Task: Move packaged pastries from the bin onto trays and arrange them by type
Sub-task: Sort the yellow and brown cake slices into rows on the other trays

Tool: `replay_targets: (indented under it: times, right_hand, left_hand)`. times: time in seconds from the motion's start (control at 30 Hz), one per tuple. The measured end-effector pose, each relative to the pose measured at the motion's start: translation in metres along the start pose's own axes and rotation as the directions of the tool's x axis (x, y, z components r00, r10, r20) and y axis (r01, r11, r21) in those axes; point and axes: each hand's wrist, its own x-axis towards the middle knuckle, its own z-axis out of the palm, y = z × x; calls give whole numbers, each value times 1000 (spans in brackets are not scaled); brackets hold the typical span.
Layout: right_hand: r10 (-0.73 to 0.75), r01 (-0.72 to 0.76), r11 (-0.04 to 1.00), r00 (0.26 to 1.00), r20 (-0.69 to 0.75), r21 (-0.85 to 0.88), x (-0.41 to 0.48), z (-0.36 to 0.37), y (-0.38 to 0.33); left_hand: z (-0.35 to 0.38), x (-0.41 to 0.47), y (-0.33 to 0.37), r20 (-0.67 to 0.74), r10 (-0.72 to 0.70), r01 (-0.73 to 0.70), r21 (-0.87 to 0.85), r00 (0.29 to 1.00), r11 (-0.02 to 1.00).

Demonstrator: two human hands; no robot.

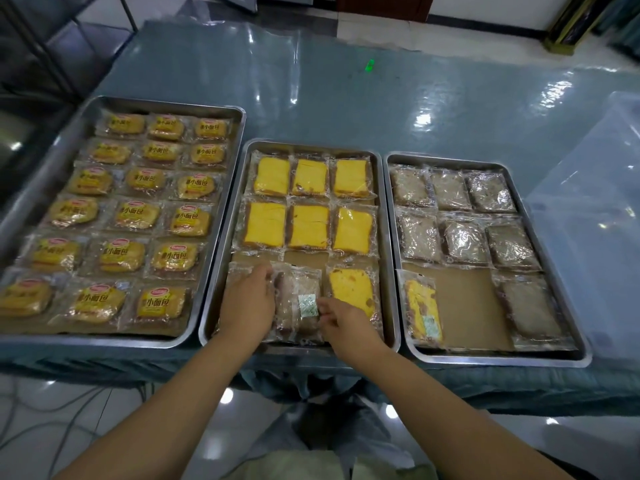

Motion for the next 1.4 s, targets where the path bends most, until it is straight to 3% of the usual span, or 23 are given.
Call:
replay_targets:
  times: [0.1, 0.2, 0.3, 0.43, 0.53, 0.67, 0.77, 0.87, 1.0, 1.1, 1.23, 1.4]
  right_hand:
    - [60, -58, 996, 998, -26, 73, 4, -1, -3]
    - [41, -19, 992, 984, -175, 127, 4, -7, -5]
    - [86, -31, 979, 959, -270, 200, 2, -15, -7]
    - [142, -105, 981, 959, -243, 162, 0, -30, 2]
    - [148, -71, 958, 952, -267, 279, -5, -48, 12]
    - [157, 31, 899, 909, -387, 437, -23, -88, 33]
    - [196, 50, 884, 863, -466, 466, -41, -128, 58]
    - [239, 10, 890, 841, -485, 457, -60, -165, 95]
    - [275, -45, 903, 826, -493, 428, -77, -196, 142]
    - [265, -44, 912, 822, -504, 407, -78, -203, 165]
    - [245, -144, 959, 854, -459, 242, -71, -199, 184]
    - [-32, -157, 944, 833, -553, -291, -81, -207, 201]
  left_hand:
    - [2, -1, 12, 85, -68, 87, -253, 994, 964]
    - [4, -6, 29, 157, -97, 169, -557, 983, 813]
    - [7, -12, 45, 174, -82, 178, -663, 981, 727]
    - [14, -14, 63, 171, -118, 198, -595, 978, 779]
    - [18, -10, 81, 55, -147, 154, -537, 988, 829]
    - [33, -8, 118, -42, -16, -5, -446, 999, 895]
    - [53, -11, 150, 22, 194, -173, -365, 981, 915]
    - [81, -19, 179, 136, 382, -348, -222, 914, 911]
    - [120, -32, 209, 292, 528, -522, -107, 797, 847]
    - [145, -39, 223, 399, 562, -612, -3, 724, 791]
    - [168, -48, 231, 496, 535, -679, 164, 684, 716]
    - [182, -56, 232, 534, 483, -677, 257, 694, 690]
